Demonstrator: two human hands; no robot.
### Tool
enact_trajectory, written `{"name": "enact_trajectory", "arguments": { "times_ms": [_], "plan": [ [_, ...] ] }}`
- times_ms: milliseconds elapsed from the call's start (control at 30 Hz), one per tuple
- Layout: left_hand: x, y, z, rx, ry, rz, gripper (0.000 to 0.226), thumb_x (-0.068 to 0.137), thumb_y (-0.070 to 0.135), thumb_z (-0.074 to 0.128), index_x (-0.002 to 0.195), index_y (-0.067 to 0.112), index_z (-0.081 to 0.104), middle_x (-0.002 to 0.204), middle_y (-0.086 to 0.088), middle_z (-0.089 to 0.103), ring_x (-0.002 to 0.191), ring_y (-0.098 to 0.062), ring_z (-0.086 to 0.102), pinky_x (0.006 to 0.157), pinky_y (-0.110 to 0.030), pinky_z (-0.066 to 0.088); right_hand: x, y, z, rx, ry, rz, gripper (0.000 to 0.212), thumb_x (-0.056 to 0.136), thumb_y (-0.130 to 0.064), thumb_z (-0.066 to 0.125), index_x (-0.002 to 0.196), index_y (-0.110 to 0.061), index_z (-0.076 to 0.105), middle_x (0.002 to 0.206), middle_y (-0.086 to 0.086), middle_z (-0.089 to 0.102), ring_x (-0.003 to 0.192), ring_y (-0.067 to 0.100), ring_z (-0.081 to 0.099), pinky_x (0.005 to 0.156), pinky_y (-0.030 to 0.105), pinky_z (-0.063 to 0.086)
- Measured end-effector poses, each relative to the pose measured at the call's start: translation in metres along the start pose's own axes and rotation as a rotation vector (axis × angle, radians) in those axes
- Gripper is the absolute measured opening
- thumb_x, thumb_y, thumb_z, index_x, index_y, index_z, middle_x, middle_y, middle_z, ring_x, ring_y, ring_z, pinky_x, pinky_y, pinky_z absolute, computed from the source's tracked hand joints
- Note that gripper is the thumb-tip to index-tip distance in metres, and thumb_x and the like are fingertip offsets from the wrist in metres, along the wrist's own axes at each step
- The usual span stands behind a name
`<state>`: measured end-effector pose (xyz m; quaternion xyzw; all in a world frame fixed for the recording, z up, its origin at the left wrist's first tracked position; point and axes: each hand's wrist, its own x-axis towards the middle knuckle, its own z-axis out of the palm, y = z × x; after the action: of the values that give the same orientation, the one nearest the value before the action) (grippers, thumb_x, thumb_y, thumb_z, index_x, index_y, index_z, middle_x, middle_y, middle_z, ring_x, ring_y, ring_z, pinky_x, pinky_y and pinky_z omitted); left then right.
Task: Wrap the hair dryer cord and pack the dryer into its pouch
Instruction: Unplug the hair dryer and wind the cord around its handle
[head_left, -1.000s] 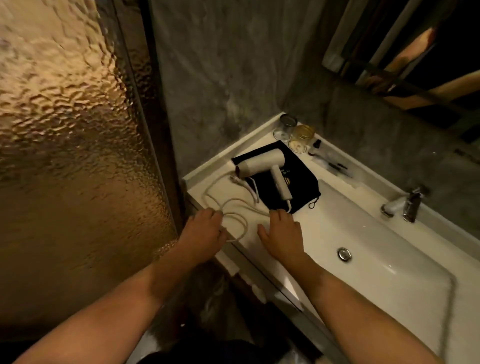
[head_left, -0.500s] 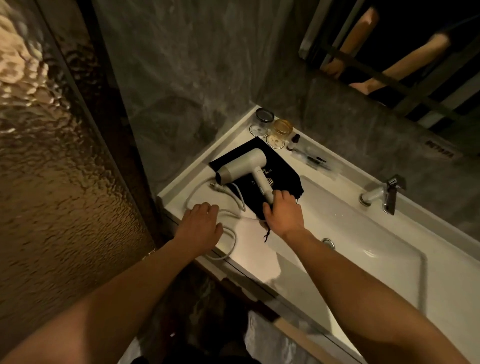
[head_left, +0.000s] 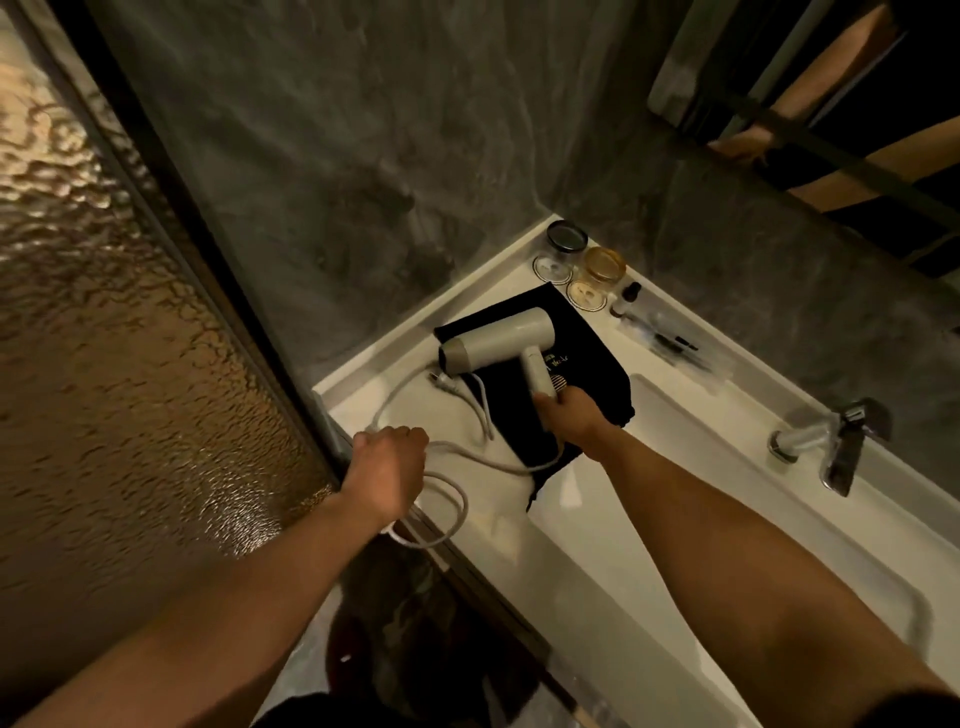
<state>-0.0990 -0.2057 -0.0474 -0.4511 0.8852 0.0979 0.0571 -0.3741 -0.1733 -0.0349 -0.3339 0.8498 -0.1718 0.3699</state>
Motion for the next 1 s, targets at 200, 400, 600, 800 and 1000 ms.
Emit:
{"name": "enact_trajectory", "arguments": {
  "times_ms": [200, 400, 600, 800, 1000],
  "plan": [
    [-0.013, 0.005, -0.005, -0.269, 0.135, -0.088, 0.007, 0.090, 0.026, 0.055, 0.094, 0.020, 0.058, 0.092, 0.001, 0.069, 0.094, -0.025, 0.064, 0.080, -0.037, 0.024, -0.006, -0.019, -0.018, 0.642, -0.180, 0.097, 0.038, 0.099, -0.026, 0.057, 0.126, -0.001, 0.053, 0.086, 0.009, 0.063, 0.061, 0.016, 0.059, 0.045, 0.025, 0.042],
    [-0.057, 0.008, -0.035, -0.611, 0.238, -0.150, 0.003, 0.096, 0.015, 0.056, 0.097, 0.019, 0.057, 0.080, -0.001, 0.067, 0.074, -0.024, 0.065, 0.069, -0.040, 0.054, -0.038, -0.031, -0.037, 0.740, -0.192, -0.100, 0.026, 0.101, -0.028, 0.057, 0.113, -0.006, 0.050, 0.085, 0.010, 0.059, 0.057, 0.014, 0.050, 0.045, 0.025, 0.034],
    [-0.137, 0.011, -0.070, -0.924, 0.207, -0.212, 0.006, 0.100, 0.019, 0.053, 0.097, 0.019, 0.058, 0.082, -0.010, 0.064, 0.071, -0.019, 0.059, 0.068, -0.043, 0.052, -0.095, -0.065, -0.066, 0.946, -0.454, -0.341, 0.021, 0.105, -0.027, 0.051, 0.116, -0.009, 0.050, 0.087, 0.011, 0.060, 0.058, 0.014, 0.051, 0.041, 0.019, 0.034],
    [-0.225, 0.005, -0.100, -0.951, 0.219, -0.205, 0.036, 0.093, 0.056, 0.053, 0.095, 0.022, 0.067, 0.080, -0.009, 0.066, 0.070, -0.023, 0.062, 0.063, -0.043, 0.051, -0.168, -0.116, -0.062, 0.919, -0.596, -0.512, 0.013, 0.105, -0.024, 0.051, 0.100, -0.012, 0.050, 0.081, 0.012, 0.061, 0.053, 0.015, 0.049, 0.038, 0.017, 0.030],
    [-0.325, -0.016, -0.115, -0.933, 0.349, -0.234, 0.041, 0.090, 0.059, 0.050, 0.082, 0.021, 0.062, 0.067, 0.004, 0.057, 0.063, -0.016, 0.053, 0.061, -0.036, 0.045, -0.246, -0.150, -0.021, 0.839, -0.786, -0.696, 0.017, 0.101, -0.025, 0.055, 0.101, -0.007, 0.055, 0.081, 0.012, 0.060, 0.051, 0.013, 0.047, 0.037, 0.020, 0.021]
  ]
}}
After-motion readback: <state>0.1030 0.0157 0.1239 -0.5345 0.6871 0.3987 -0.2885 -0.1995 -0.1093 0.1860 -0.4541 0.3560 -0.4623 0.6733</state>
